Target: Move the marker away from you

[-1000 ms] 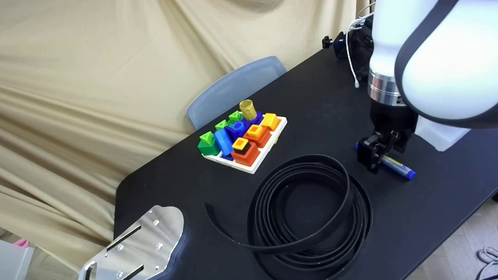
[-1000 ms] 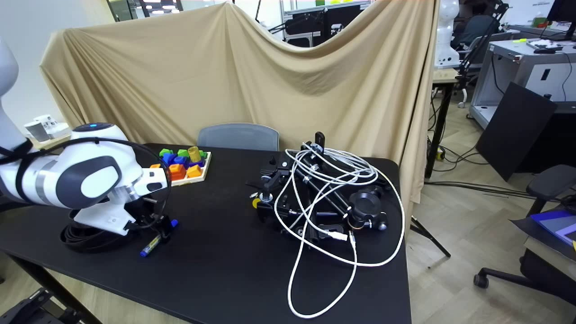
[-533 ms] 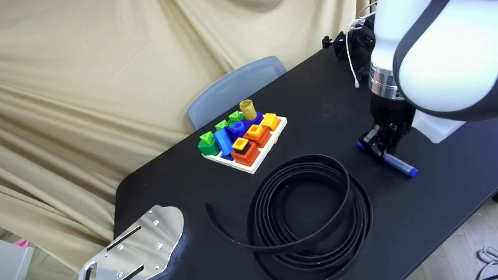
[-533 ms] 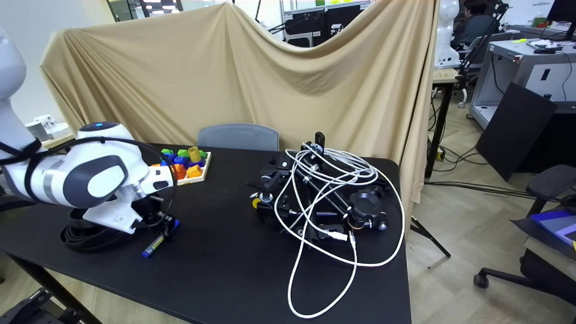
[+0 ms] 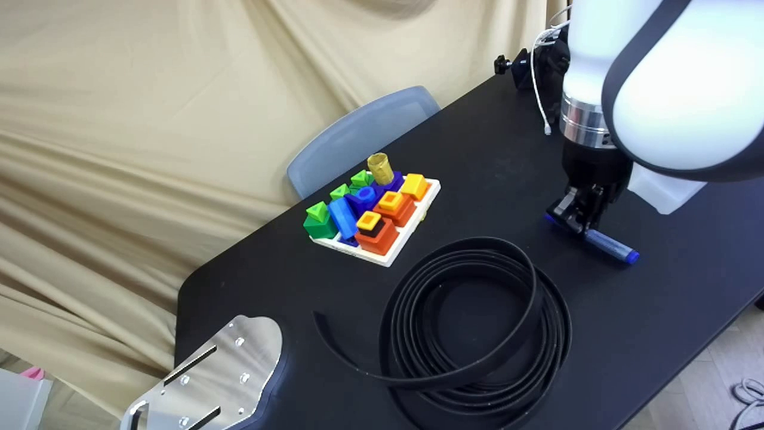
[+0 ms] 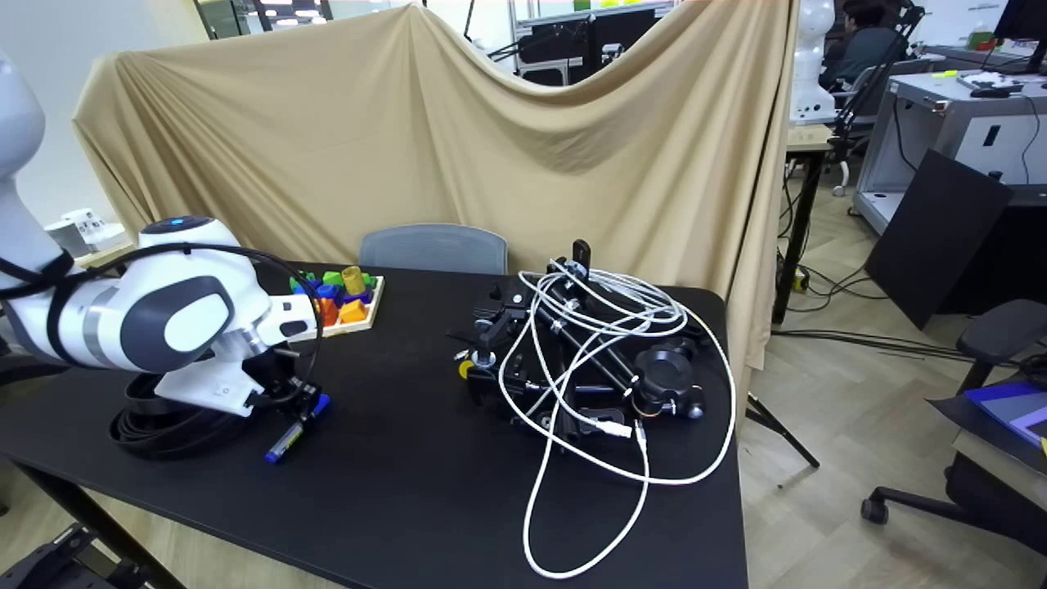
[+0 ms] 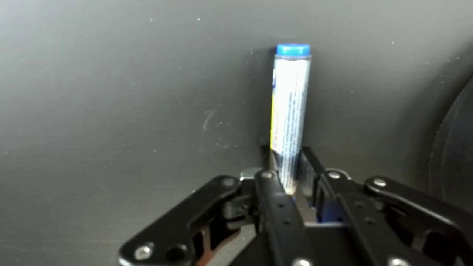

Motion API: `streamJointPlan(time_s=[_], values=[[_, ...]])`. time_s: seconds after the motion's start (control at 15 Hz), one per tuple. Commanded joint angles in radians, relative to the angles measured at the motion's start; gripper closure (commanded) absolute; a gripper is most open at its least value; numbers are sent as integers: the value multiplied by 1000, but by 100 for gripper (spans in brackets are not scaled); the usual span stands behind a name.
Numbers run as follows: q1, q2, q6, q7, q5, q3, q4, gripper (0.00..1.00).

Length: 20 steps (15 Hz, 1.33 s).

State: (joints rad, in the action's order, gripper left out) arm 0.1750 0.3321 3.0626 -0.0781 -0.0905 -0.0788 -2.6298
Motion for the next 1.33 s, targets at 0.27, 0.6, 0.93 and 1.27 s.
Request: streamJointPlan(time_s=[0.27, 0.6, 0.93, 1.27], values=[[53, -30, -162, -31, 118, 80, 169, 95], [42, 48, -290, -39, 127, 48, 361, 95], [65, 146, -356, -61, 135, 39, 495, 95], [101, 223, -354, -86, 147, 56, 554, 95]])
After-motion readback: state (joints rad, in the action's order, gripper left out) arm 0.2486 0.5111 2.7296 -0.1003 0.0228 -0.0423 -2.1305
